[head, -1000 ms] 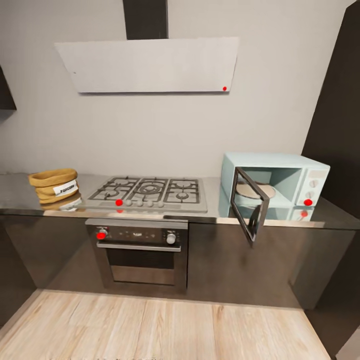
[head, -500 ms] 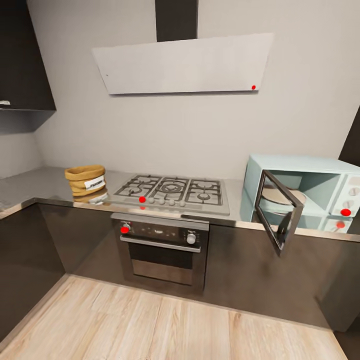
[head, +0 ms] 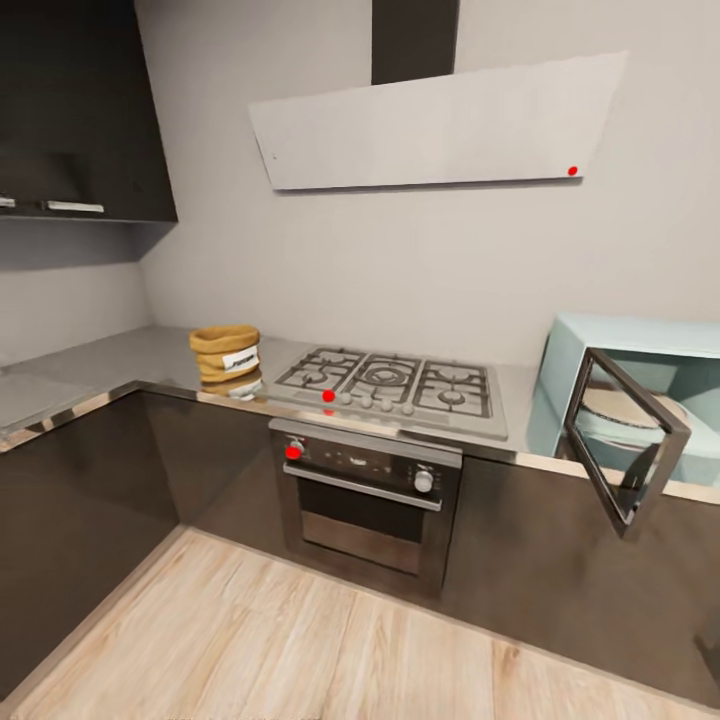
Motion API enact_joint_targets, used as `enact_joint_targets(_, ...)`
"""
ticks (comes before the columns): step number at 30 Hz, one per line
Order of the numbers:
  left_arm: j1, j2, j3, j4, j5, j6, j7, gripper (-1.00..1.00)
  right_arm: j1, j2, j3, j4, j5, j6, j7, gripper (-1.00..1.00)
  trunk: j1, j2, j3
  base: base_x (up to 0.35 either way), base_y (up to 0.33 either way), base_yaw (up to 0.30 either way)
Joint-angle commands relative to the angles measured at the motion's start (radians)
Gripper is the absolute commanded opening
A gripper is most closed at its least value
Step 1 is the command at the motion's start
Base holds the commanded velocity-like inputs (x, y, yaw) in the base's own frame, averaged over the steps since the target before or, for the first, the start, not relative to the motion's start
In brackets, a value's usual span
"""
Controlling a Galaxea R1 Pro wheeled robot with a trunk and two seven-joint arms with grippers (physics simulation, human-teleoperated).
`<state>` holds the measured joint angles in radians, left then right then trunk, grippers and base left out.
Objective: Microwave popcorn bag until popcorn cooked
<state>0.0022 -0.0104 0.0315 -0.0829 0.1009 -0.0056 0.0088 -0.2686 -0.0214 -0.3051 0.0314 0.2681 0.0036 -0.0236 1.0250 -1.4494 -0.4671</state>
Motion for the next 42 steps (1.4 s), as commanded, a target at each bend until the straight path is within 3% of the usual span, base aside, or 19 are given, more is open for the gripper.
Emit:
enact_joint_targets(1, 0.0, 0.0, 0.002, -0.001, 0.01, -0.001, 0.001, 1.0, -0.001, 0.0, -0.008, 0.002, 0.011, 0.0, -0.002, 1.0, 0.0, 0.0, -0.001, 0.0, 0.0, 0.276)
enact_joint_targets(18, -0.001, 0.0, 0.002, -0.003, 0.008, -0.001, 0.0, 1.0, -0.001, -0.001, -0.005, 0.002, 0.012, 0.0, -0.002, 1.0, 0.0, 0.0, -0.001, 0.0, 0.001, 0.266)
enact_joint_targets(24, 0.0, 0.0, 0.002, -0.002, 0.008, 0.001, -0.006, 1.0, -0.001, -0.01, 0.0, 0.001, 0.013, 0.003, -0.004, 1.0, 0.0, 0.0, -0.001, 0.0, 0.214, 0.03)
enact_joint_targets(30, 0.0, 0.002, 0.002, 0.0, 0.008, 0.003, -0.01, 1.0, -0.001, -0.002, 0.001, 0.001, 0.019, 0.006, -0.002, 1.0, 0.0, 0.0, -0.001, 0.046, 0.335, 0.001)
enact_joint_targets(42, 0.0, 0.0, 0.001, 0.002, 0.011, 0.014, -0.01, 1.0, -0.001, -0.002, 0.001, 0.001, 0.023, 0.007, 0.0, 1.0, 0.0, 0.0, -0.001, 0.252, 0.258, 0.0)
